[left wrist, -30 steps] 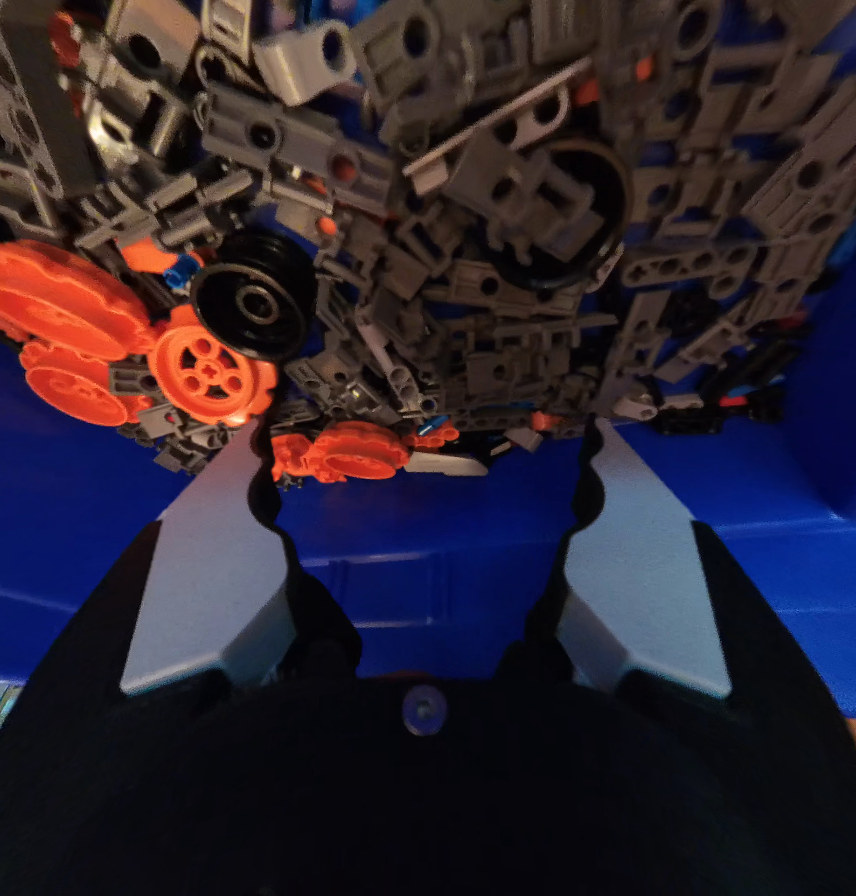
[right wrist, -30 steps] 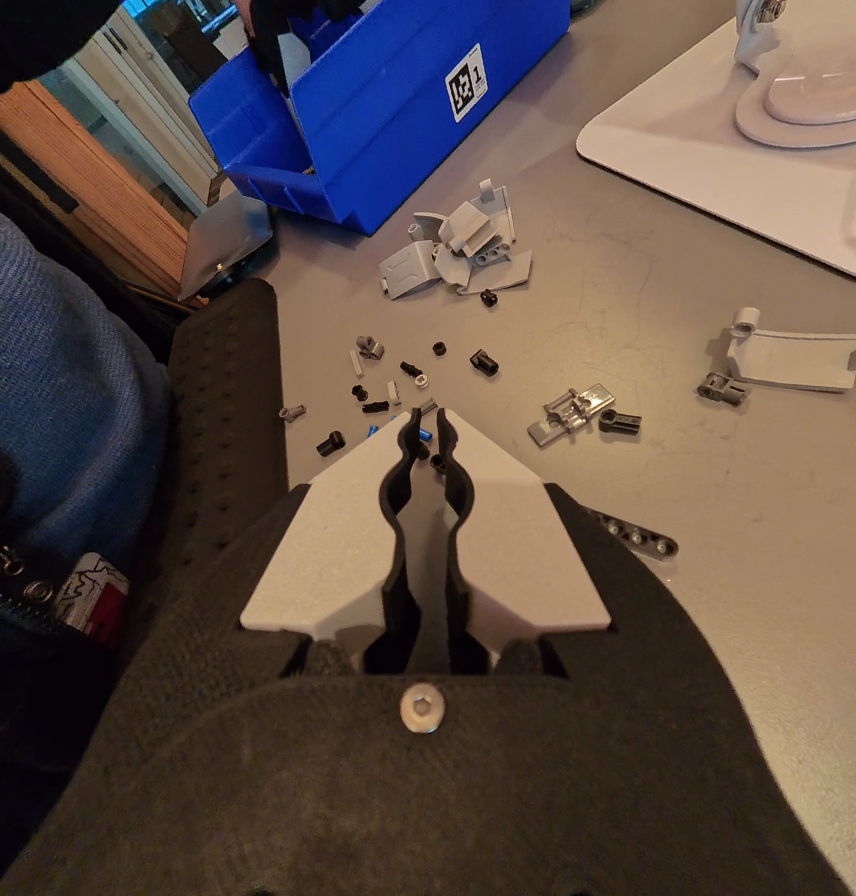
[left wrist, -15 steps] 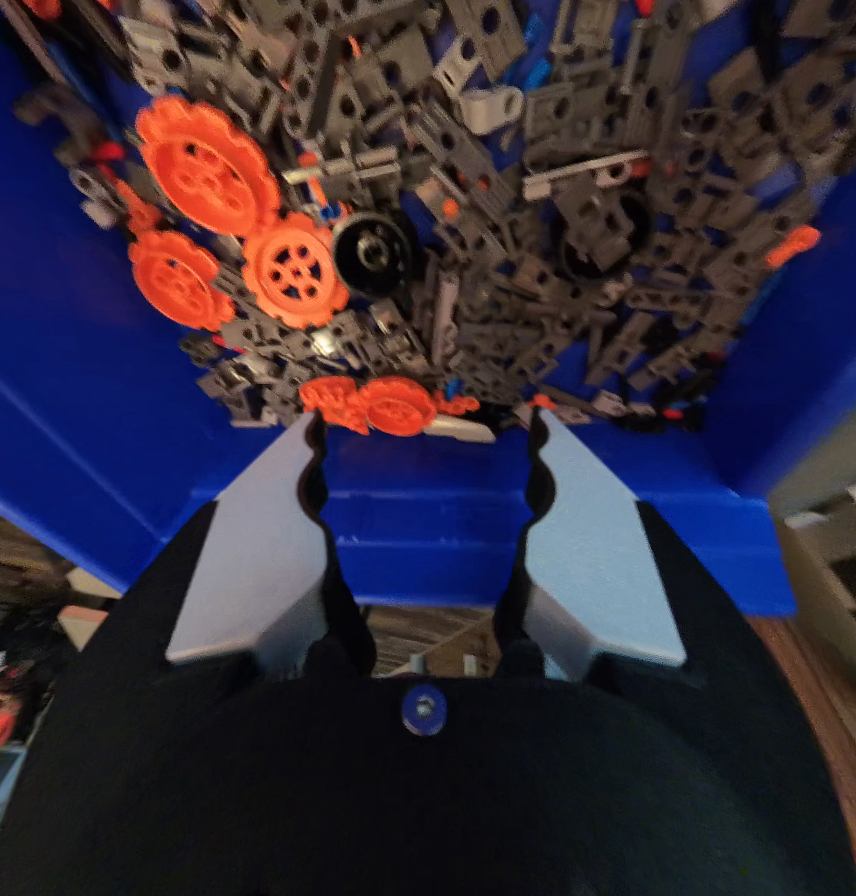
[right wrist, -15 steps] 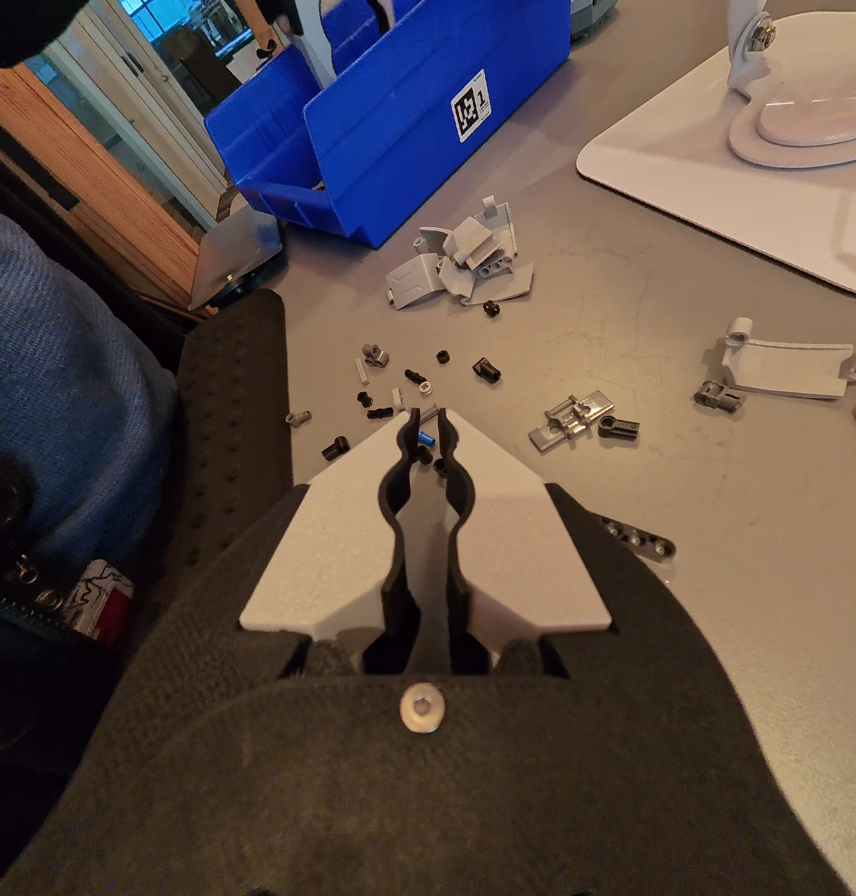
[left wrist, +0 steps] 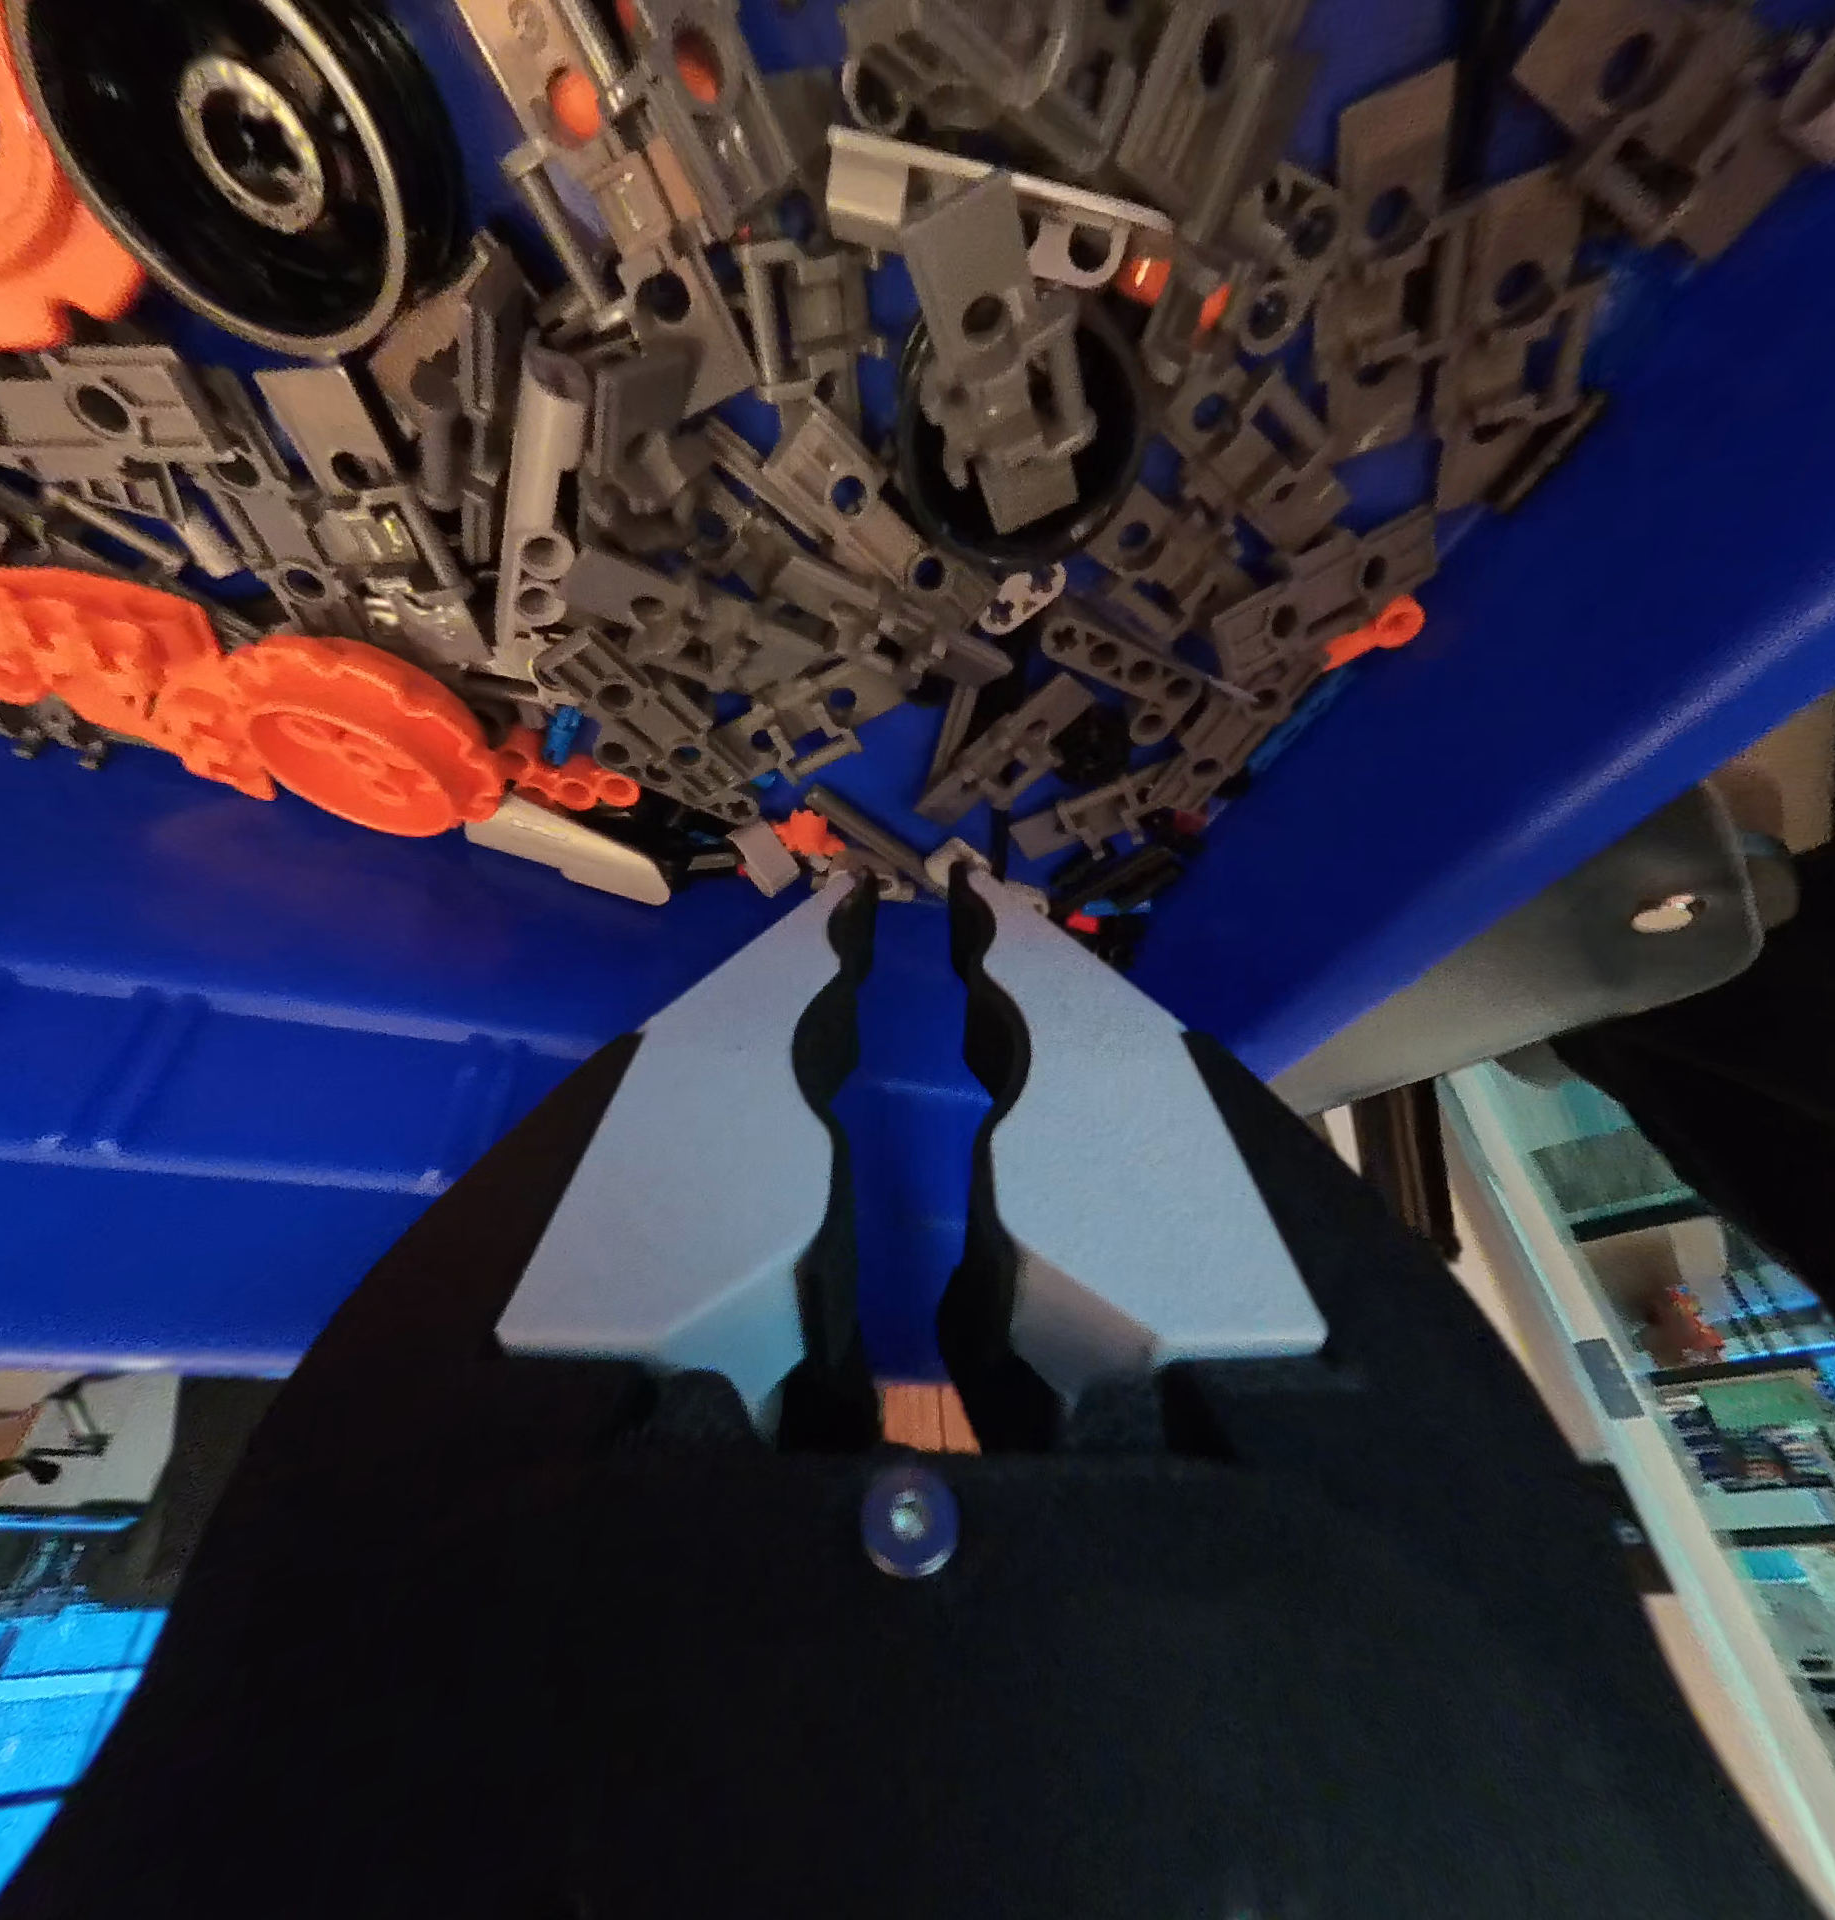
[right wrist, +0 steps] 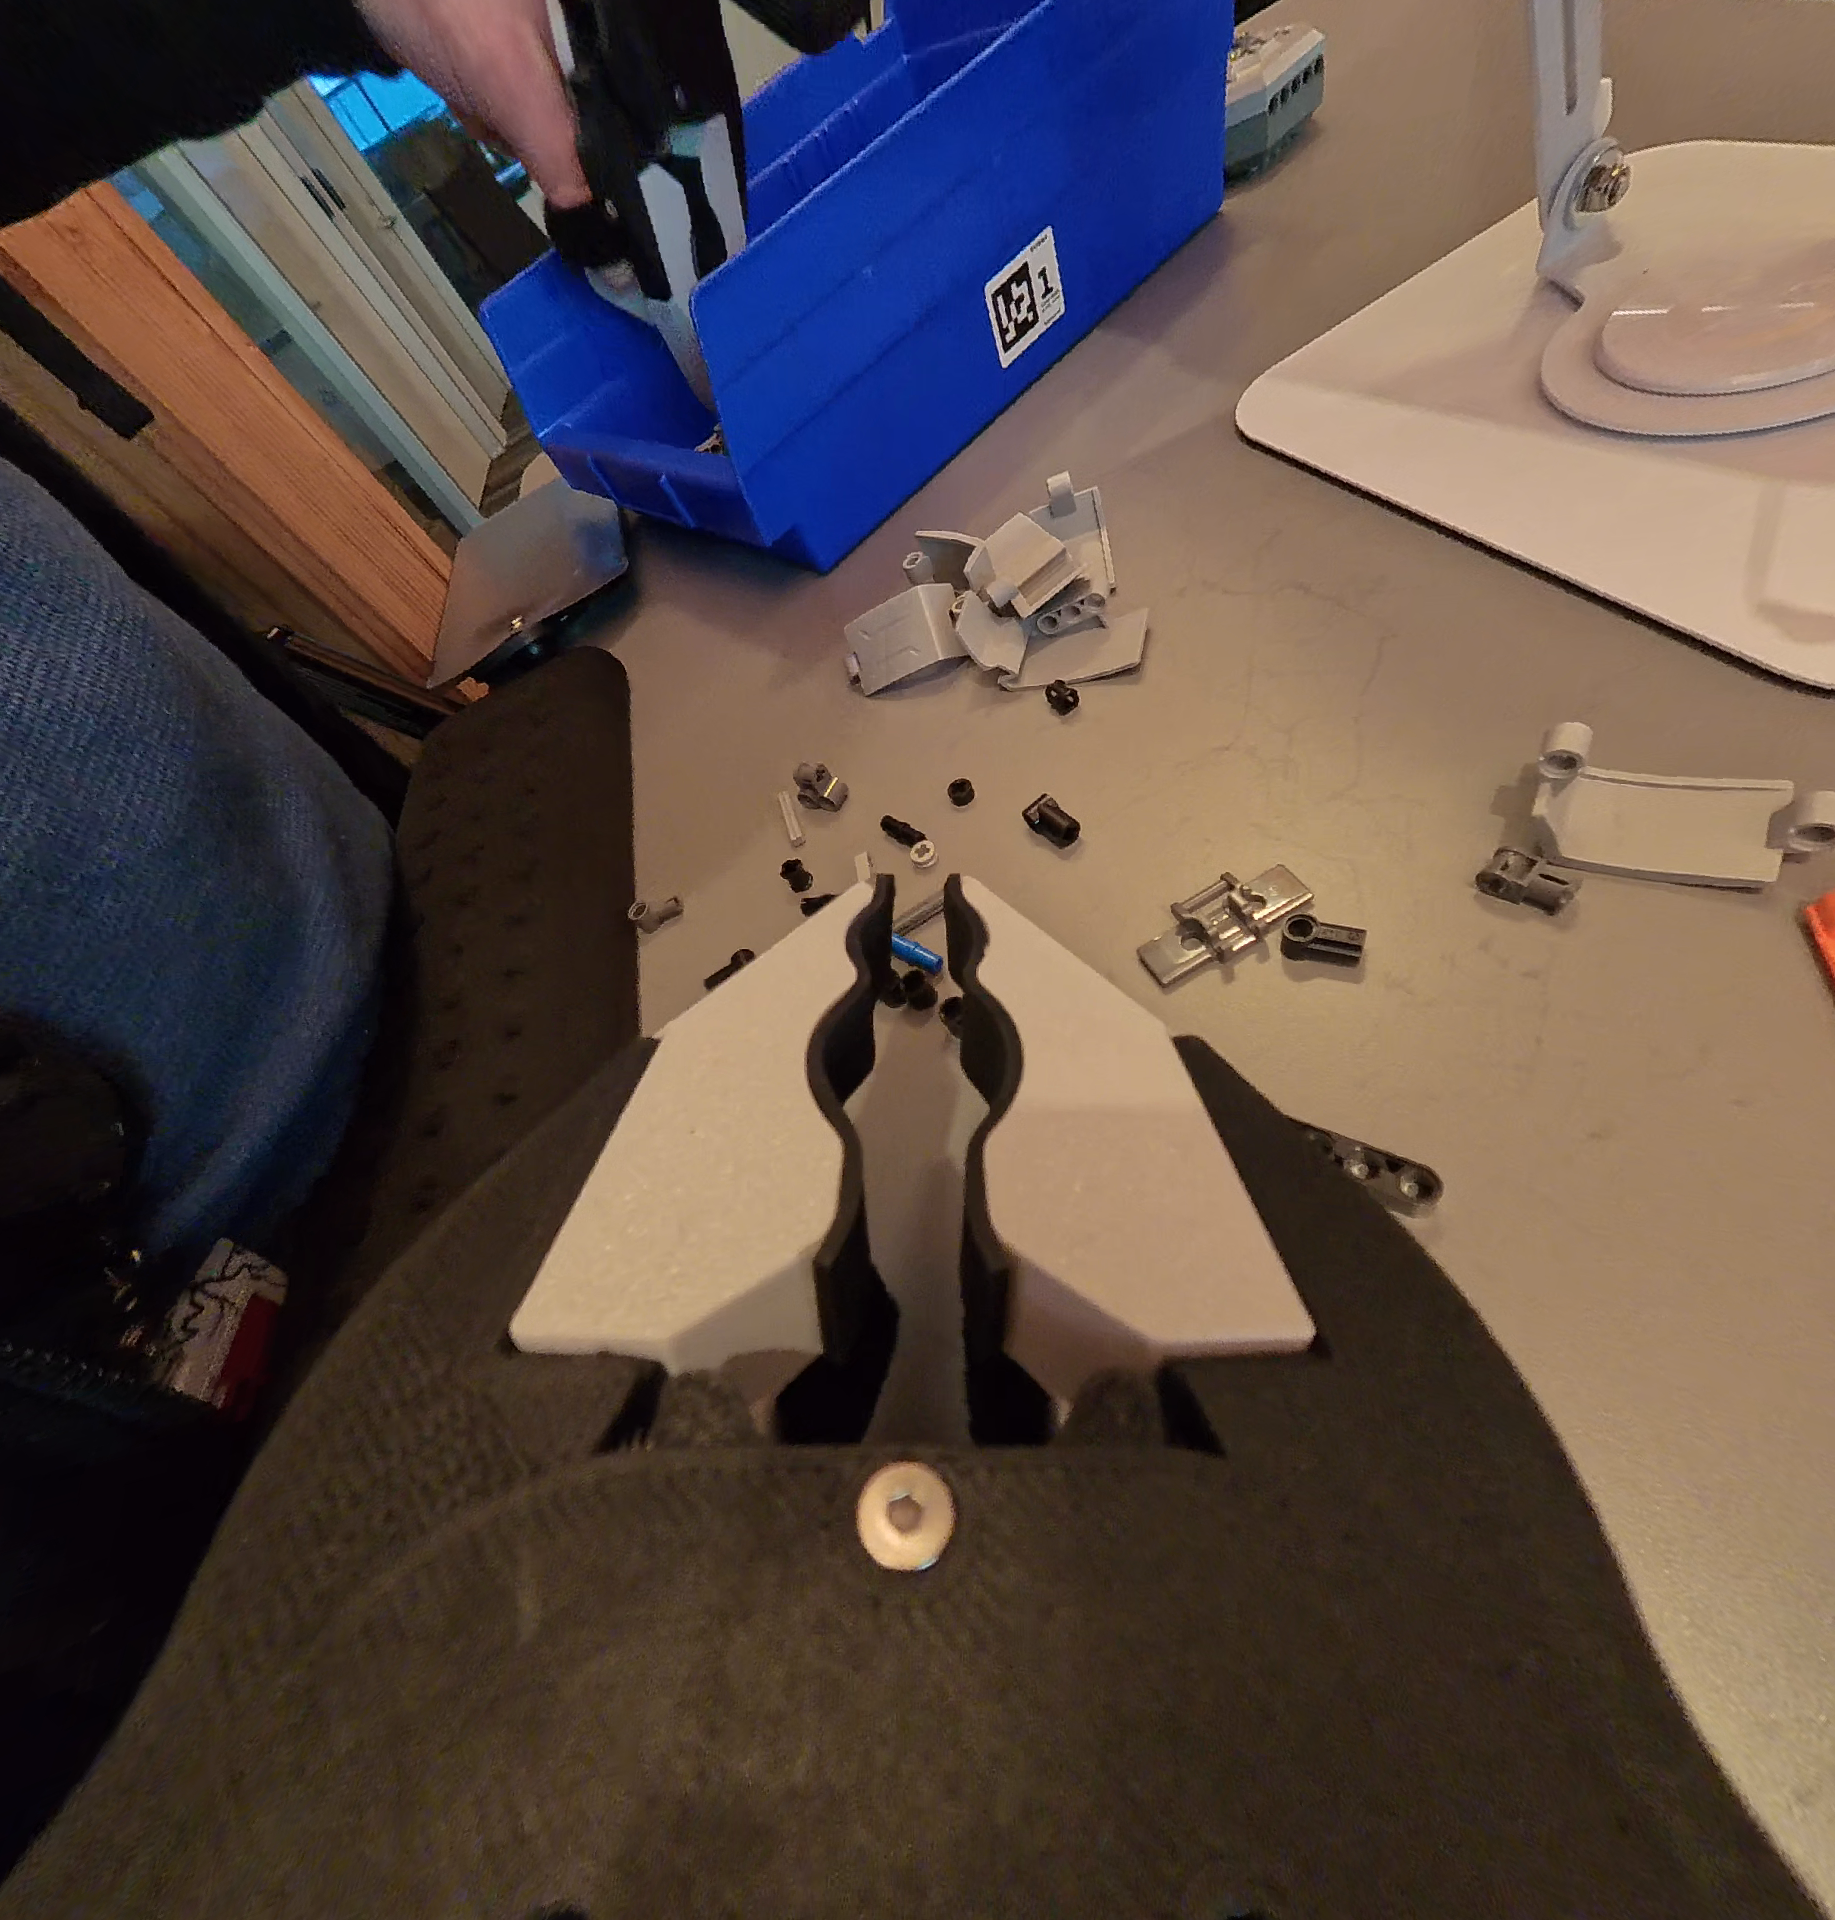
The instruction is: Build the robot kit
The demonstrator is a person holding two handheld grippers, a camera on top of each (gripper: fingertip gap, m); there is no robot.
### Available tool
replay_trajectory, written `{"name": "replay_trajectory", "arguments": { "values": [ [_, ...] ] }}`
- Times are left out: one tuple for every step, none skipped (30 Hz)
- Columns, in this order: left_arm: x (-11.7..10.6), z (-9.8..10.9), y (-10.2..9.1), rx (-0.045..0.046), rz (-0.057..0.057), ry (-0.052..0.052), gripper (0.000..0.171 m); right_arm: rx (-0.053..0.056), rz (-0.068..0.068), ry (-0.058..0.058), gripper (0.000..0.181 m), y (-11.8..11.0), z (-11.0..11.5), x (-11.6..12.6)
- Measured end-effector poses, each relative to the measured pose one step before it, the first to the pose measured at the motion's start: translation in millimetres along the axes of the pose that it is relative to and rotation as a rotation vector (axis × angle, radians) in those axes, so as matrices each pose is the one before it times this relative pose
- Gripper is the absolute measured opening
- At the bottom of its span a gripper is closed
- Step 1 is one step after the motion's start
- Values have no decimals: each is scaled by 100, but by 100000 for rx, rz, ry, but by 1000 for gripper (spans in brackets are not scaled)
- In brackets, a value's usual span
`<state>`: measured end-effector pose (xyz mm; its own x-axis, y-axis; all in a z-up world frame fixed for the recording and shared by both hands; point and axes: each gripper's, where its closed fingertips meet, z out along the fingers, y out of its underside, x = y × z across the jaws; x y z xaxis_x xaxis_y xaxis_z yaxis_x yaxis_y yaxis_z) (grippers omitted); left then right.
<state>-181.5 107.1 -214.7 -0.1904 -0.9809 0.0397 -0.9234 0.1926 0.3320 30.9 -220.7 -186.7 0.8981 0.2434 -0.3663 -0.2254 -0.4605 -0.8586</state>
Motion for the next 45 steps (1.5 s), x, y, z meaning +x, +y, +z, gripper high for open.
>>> {"name": "replay_trajectory", "arguments": {
  "values": [
    [139, 395, -43, -356, -2105, 566, 13, 331, -53, -201, 7, -45, -34, -26],
    [113, 467, 182, -1574, -1711, 474, 14, 229, -55, -225, 7, -25, -26, -32],
    [-267, 414, 109, -1087, -1412, -2002, 14, 202, -192, -292, 7, -18, -28, -65],
    [-444, 306, -79, 92, -1836, -2811, 9, 318, -368, -288, 7, -27, -45, -72],
    [-7, 303, -36, -237, -1672, 168, 8, 396, -444, -271, 7, -52, -39, -90],
    [216, 284, 69, -1038, -1428, 1424, 10, 280, -321, -194, 7, -30, -27, -67],
    [-34, 152, 8, -784, -751, -421, 10, 90, -184, -188, 7, -4, -15, -43],
    [-25, -28, 12, -526, -799, -44, 10, 48, -119, -278, 7, -4, -13, -48],
    [1, 6, -18, -19, -1129, 600, 11, 226, -89, -351, 7, -21, -34, -51],
    [-18, 13, -14, 108, -1118, 596, 11, 482, -2, -349, 7, -61, -45, -48],
    [12, 7, -10, 171, 137, 222, 11, 604, 51, -428, 7, -70, -70, -54],
    [-14, -5, -15, 262, -292, -105, 11, 588, 120, -419, 7, -77, -71, -37],
    [18, -25, -102, 752, 121, -500, 10, 528, 227, -297, 7, -67, -67, -13],
    [128, -88, -319, 2259, 212, -179, 4, 516, 263, -309, 7, -70, -60, -14],
    [43, -47, -112, 1137, 273, -532, 4, 512, 223, -384, 7, -61, -57, -18],
    [-2, -18, -11, 897, 488, -647, 4, 473, 189, -343, 7, -61, -55, -32],
    [-14, -17, -9, 1074, 293, -550, 4, 341, 117, -203, 7, -48, -43, -11],
    [-41, -35, -31, 1551, 592, -665, 4, 174, 23, -93, 7, -17, -22, -6],
    [-8, -82, -2, 1454, 1097, -464, 4, 68, -34, -85, 7, -10, -15, -19],
    [-88, -135, -66, 1777, -187, -689, 4, 6, -26, -169, 7, -1, 0, -22],
    [-109, -191, -135, 2214, -814, -799, 4, -46, 14, -204, 7, 2, 5, -27],
    [-31, -242, -119, 2265, 236, -546, 4, -34, 85, -82, 7, 7, 5, -2],
    [-30, -293, -25, 1915, -705, -505, 4, 4, 170, 33, 7, -3, -1, 26],
    [-133, -395, -88, 2427, -625, -1232, 4, 39, 167, 61, 7, -4, -7, 27],
    [-5, -447, -45, 2362, -643, -334, 4, 39, 100, 71, 7, -14, 3, 23],
    [-2, -535, 21, 1993, -1061, -532, 4, -53, 86, 105, 8, 8, 16, 18],
    [-71, -683, -98, 2706, -495, -1695, 4, -140, 62, 95, 8, 16, 19, 21],
    [75, -825, -198, 3115, 288, -1659, 4, -20, 74, 206, 9, -2, -10, 41],
    [234, -984, -331, 3370, 581, -1655, 4, 382, 95, 426, 10, -52, -36, 70],
    [263, -1186, -540, 3837, 907, -2516, 4, 873, 162, 532, 11, -118, -81, 79],
    [455, -1377, -803, 4593, 1582, -2184, 4, 1318, 164, 512, 12, -173, -130, 89],
    [671, -1490, -1151, 5647, 1729, -1432, 3, 1771, -327, 698, 12, -253, -158, 64],
    [969, -1485, -1556, 6925, 2483, -417, 3, 1682, -1082, 813, 12, -257, -144, 15],
    [1166, -1300, -1742, 6699, 3019, -71, 3, 807, -1510, 611, 13, -236, -120, -131],
    [1143, -1060, -1861, 6058, 3210, -509, 3, -239, -2092, 163, 13, -273, -131, -363],
    [1564, -849, -2149, 7230, 4618, 1545, 3, -674, -3361, 232, 14, -359, -199, -526],
    [1774, -476, -2182, 6743, 3846, 2878, 3, -986, -3747, 939, 14, -364, -284, -443],
    [1598, -48, -1953, 4828, 2279, 2179, 3, -1067, -2630, 1501, 16, -285, -356, -285],
    [1683, 223, -1838, 4544, 3763, 2689, 3, -423, -1290, 1323, 17, -269, -466, -220],
    [1643, 482, -1749, 4112, 3759, 2916, 3, 685, -229, 1317, 18, -302, -552, -163],
    [1621, 750, -1731, 4103, 3108, 3300, 3, 1336, 570, 1475, 19, -287, -629, -96],
    [1656, 1039, -1621, 3564, 2394, 3893, 3, 1504, 952, 1245, 20, -285, -648, -117],
    [1622, 1236, -1464, 2962, 3257, 3568, 3, 1584, 945, 815, 19, -267, -661, -178],
    [1440, 1360, -1363, 2414, 4260, 2046, 3, 1369, 833, 1045, 19, -189, -617, -127],
    [1195, 1371, -1214, 1153, 5551, 523, 3, 1001, 632, 1540, 20, -76, -566, -12]
  ]
}}
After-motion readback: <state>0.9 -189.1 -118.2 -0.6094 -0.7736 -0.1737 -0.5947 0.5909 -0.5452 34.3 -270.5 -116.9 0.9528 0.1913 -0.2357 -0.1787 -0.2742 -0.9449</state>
